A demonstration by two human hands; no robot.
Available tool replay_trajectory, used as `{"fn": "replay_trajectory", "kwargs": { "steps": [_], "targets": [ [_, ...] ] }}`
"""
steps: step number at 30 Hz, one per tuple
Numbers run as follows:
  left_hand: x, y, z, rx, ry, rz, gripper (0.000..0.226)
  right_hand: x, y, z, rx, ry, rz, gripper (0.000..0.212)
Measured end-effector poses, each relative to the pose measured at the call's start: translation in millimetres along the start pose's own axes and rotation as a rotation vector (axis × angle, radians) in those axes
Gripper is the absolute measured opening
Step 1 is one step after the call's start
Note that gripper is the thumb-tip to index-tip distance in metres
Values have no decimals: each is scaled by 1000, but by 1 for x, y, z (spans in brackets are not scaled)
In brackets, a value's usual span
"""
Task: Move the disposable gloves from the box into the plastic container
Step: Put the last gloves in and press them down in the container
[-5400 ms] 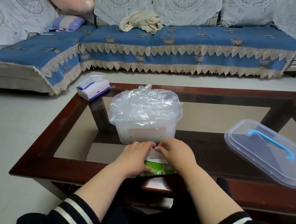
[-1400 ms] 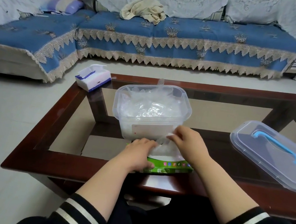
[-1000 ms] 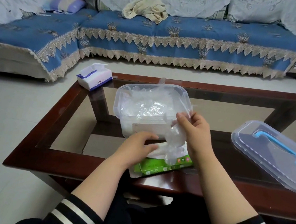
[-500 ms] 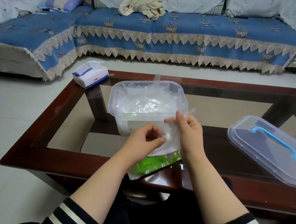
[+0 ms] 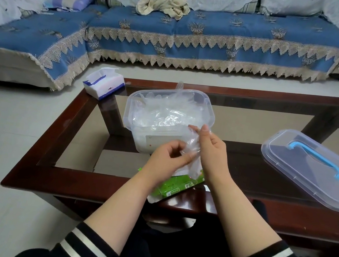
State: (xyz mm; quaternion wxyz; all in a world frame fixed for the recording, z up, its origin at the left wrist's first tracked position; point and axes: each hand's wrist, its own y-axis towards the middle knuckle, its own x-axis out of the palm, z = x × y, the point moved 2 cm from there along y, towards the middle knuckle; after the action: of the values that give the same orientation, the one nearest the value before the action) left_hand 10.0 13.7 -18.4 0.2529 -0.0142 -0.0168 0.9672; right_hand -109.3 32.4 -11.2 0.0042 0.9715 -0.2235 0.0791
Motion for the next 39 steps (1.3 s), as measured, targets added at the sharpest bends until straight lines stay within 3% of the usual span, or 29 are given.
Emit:
{"fn": "replay_trajectory", "kwargs": {
  "steps": [4, 7, 11, 14, 17, 20, 22, 25, 28, 31, 35, 37, 39],
  "targets": [
    [-12, 4, 3, -32, -255, 10, 10, -3, 0, -3, -47, -69, 3, 22],
    [-16, 7, 2, -42, -380, 49, 23, -4, 1, -1, 0, -75, -48, 26],
    [-20, 6, 5, -18, -505, 183, 23, -3, 2, 0, 89, 4, -152, 21],
    [-26, 6, 8, -12, -557, 284, 26, -4, 3, 1, 88, 10, -235, 31],
    [-30, 6, 8, 40, -542, 350, 27, -7, 3, 3, 94, -45, -218, 31],
    [-32, 7, 8, 110, -415, 406, 24, -9, 6, 5, 5, -308, -101, 12],
    [-32, 5, 8, 152, -274, 451, 21, -12, 9, 7, -47, -423, -27, 28],
    [-32, 3, 8, 224, -140, 511, 17, -14, 6, 1, -91, -324, 10, 37],
    [-35, 2, 6, 212, -158, 552, 34, -12, 3, -9, -4, 49, -10, 29],
    [-33, 4, 4, 62, -8, 488, 50, -10, 1, -16, 57, 310, -57, 21],
    [-26, 1, 5, -156, 137, 239, 73, -14, 3, -23, 46, 527, 1, 26],
    [-19, -1, 5, -264, 76, 94, 68, -17, 5, -23, 27, 560, 6, 25],
    [-11, 1, 8, -307, -140, 47, 73, -19, 7, -22, 17, 525, 34, 23]
  ]
}}
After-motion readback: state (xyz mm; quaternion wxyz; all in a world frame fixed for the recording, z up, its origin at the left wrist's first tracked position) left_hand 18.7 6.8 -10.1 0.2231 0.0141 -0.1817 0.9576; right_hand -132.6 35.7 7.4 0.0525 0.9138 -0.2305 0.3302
